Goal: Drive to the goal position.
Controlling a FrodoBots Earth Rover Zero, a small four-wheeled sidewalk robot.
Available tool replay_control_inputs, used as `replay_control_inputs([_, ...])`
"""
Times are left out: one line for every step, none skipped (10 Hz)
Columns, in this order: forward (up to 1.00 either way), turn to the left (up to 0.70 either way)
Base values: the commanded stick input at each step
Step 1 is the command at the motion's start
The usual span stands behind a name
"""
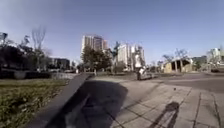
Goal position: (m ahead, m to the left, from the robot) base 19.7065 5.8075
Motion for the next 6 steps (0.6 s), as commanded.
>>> replay_control_inputs([0.37,-0.74])
replay_control_inputs([0.37,-0.74])
replay_control_inputs([0.38,-0.75])
replay_control_inputs([0.43,-0.46])
replay_control_inputs([0.54,-0.2])
replay_control_inputs([0.65,0.0])
